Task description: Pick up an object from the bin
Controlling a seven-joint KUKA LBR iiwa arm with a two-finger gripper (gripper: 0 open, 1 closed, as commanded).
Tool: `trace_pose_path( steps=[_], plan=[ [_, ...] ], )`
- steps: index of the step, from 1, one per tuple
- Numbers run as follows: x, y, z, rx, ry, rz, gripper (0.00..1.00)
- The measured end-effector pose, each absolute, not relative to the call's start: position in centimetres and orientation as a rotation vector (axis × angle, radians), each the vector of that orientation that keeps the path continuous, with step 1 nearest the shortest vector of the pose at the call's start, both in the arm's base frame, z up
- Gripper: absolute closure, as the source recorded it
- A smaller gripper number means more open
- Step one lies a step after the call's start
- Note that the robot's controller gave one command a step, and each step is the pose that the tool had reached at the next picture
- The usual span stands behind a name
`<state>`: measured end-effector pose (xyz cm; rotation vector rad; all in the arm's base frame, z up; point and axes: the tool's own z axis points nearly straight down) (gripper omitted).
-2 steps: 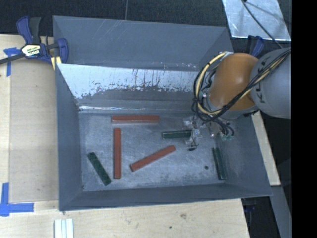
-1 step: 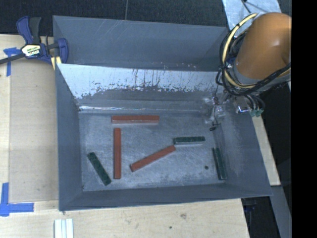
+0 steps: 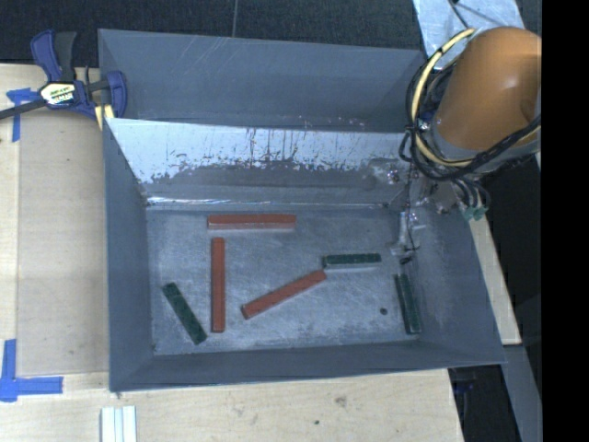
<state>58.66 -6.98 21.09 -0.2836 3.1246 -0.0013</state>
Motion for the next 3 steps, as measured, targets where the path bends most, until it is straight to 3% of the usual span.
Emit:
trace_pose_path(
  steps=[1,2,3],
  plan=[
    [60.4,-3.2,6.7,-0.991,2.983,0.003,0.0],
    [60.5,-3.3,7.1,-0.988,2.979,-0.001,1.0],
    [58.1,1.5,15.8,-0.665,3.061,0.0,1.0]
  ],
)
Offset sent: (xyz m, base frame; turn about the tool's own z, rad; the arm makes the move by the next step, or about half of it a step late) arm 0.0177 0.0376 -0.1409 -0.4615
